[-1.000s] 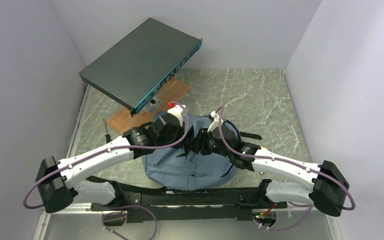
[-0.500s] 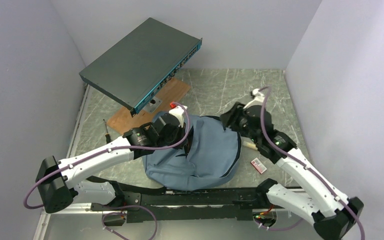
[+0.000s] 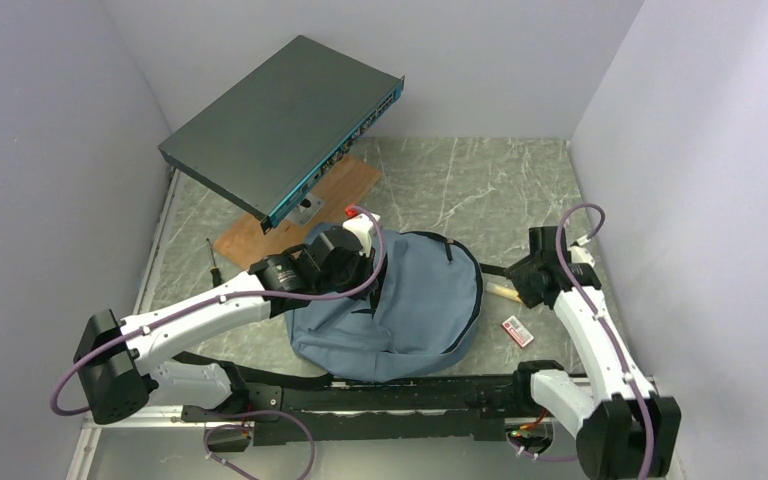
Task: Pack the student bag
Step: Place the stationery in the student bag, then pick up the stationery from the center of the board.
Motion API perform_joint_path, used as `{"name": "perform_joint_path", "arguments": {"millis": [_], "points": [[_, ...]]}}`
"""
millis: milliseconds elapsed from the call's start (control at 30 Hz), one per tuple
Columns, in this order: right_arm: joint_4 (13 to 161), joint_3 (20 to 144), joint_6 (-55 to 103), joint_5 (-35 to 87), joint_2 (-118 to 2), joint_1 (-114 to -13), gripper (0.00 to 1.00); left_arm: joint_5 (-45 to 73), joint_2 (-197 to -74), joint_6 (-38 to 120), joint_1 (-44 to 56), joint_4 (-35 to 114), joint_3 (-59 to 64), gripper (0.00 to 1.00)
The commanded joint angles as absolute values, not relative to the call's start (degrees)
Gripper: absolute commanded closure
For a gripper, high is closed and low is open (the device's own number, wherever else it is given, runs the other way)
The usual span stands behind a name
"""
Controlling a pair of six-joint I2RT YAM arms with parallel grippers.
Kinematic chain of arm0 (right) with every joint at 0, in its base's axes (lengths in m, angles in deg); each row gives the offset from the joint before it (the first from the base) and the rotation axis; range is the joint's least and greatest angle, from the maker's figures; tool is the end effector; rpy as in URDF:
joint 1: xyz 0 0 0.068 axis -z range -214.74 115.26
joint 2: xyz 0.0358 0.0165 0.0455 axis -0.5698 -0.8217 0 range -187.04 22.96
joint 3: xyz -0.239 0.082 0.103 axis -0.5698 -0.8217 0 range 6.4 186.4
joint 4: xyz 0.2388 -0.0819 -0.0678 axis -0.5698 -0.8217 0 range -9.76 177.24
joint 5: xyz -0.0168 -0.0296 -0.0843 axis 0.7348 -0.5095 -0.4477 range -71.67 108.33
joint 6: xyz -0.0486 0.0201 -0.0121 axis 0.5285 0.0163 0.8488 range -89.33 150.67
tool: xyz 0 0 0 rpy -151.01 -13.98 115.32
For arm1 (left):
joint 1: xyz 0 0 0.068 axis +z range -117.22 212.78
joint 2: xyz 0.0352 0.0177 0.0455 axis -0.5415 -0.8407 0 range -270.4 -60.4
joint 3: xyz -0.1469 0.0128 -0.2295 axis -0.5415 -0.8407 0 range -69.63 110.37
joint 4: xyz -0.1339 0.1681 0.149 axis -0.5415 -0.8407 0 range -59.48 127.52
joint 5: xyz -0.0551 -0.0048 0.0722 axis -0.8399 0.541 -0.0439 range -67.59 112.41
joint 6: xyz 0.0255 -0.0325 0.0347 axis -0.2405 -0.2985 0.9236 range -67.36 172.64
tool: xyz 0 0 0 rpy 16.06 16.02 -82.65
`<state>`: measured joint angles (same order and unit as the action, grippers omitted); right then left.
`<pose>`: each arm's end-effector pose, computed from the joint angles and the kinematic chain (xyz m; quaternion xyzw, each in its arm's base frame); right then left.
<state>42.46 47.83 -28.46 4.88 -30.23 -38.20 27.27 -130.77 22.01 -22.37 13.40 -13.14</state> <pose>0.1739 0.0023 0.2430 0.4739 0.8253 0.0527 0.3026 0.1569 -0.2198 0.2942 0.1725 0.8814 -0.2702 0.3469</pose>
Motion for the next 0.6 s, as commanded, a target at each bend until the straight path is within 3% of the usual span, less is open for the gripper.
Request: {"name": "perform_joint_path", "arguments": {"millis": [0,200,367,567], "points": [[38.15,46.80,-38.66,7.35,-35.57,-35.34,0.49,23.83,-130.91,23.01,-22.50,18.76,-12.11,1.00],[42.82,46.35,-37.46,10.17,-43.49,-30.89,0.42,23.81,-130.19,23.19,-22.50,19.05,-12.78,1.00],[44.52,46.61,-37.01,8.61,-46.90,-28.64,0.29,23.89,-130.33,23.37,-22.50,18.84,-12.52,1.00],[46.64,46.16,-36.95,8.68,-49.86,-25.71,0.29,23.99,-130.68,23.63,-22.50,18.73,-12.15,1.00]]}}
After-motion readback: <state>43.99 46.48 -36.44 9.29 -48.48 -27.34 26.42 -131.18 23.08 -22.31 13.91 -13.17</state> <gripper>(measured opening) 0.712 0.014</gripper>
